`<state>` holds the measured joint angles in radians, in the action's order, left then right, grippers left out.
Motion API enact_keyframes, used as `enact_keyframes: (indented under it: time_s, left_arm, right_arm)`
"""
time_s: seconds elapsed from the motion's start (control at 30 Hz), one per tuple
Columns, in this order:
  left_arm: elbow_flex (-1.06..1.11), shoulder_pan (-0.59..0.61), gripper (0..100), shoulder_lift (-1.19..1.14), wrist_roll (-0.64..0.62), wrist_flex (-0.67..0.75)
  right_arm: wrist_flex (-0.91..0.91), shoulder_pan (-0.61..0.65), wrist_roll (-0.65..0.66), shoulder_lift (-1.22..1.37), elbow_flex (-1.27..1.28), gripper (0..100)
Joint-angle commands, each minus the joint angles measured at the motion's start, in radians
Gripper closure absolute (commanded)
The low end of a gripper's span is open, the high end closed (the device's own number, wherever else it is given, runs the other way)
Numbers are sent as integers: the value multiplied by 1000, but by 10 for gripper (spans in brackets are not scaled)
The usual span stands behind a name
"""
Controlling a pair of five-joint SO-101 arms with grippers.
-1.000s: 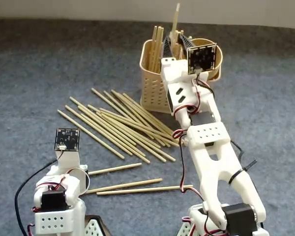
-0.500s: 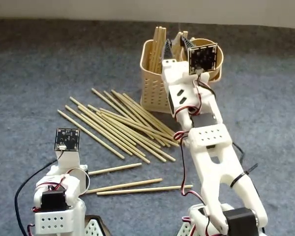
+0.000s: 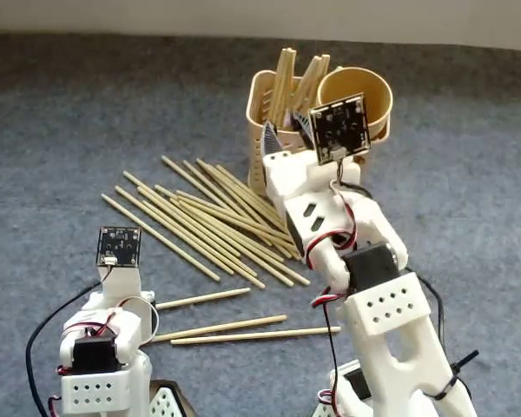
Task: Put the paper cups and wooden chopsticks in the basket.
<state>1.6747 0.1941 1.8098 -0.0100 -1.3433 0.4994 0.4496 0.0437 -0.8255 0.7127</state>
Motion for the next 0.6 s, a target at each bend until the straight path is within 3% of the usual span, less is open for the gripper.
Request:
enact_keyframes:
  time_s: [0.0,0.27,0.57]
  left_arm:
    - [21,5,995,-7,6,-5]
    - [21,5,995,-7,6,-5]
    - [21,5,995,-7,6,-5]
  right_arm:
    - [93,48,66,-56,-7,871]
    - [285,137,229,-1,-7,872]
    - [320,185,238,232,-13,872]
